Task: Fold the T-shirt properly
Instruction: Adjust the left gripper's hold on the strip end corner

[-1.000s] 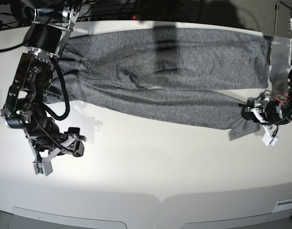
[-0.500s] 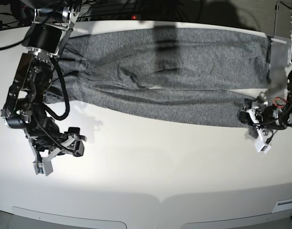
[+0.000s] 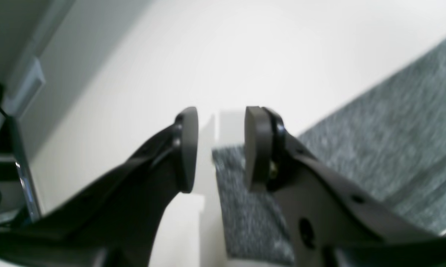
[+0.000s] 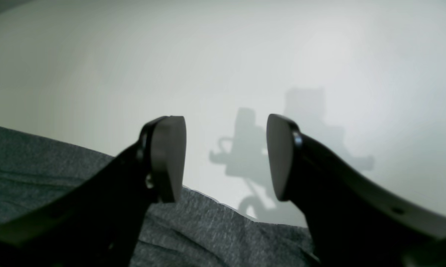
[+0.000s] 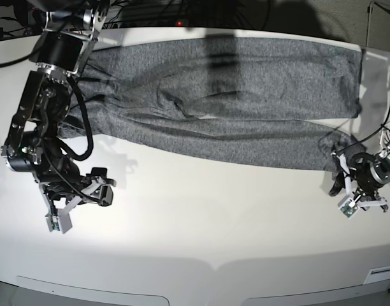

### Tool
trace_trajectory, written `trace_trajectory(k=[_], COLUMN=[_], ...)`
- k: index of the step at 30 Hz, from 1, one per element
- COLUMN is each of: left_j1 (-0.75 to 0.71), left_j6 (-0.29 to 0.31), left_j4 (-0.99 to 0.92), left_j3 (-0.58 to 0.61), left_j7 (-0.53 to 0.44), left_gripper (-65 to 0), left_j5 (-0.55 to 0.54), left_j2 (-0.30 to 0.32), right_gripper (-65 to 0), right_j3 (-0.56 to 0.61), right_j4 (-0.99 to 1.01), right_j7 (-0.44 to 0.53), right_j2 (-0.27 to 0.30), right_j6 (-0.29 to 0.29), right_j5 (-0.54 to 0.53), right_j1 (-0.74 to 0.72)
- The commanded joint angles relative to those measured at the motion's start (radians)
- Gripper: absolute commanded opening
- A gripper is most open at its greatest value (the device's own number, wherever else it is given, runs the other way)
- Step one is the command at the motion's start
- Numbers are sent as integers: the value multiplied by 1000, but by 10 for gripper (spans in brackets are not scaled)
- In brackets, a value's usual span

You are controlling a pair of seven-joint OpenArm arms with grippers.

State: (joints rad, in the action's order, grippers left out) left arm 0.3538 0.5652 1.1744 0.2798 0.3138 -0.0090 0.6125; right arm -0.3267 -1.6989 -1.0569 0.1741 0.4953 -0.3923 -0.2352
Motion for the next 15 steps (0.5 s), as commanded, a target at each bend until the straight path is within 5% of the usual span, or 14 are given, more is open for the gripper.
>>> trace_trajectory(k=[1, 6, 15], left_j1=[42, 149, 314], left_j6=[-9, -27, -25], left_j4=[-14, -229, -650], left_j3=[12, 56, 56], left_j7=[-23, 40, 113], left_gripper=[-412, -306, -298], left_j5=[-10, -170, -395], left_j2=[17, -13, -98], right_gripper=[-301, -301, -301], right_j3=[-1, -1, -1], right_j4=[-19, -19, -19], right_j7=[16, -5, -22], right_j2=[5, 3, 3], right_j6=[7, 7, 7], right_j5=[-10, -12, -12], right_j1=[-24, -24, -24])
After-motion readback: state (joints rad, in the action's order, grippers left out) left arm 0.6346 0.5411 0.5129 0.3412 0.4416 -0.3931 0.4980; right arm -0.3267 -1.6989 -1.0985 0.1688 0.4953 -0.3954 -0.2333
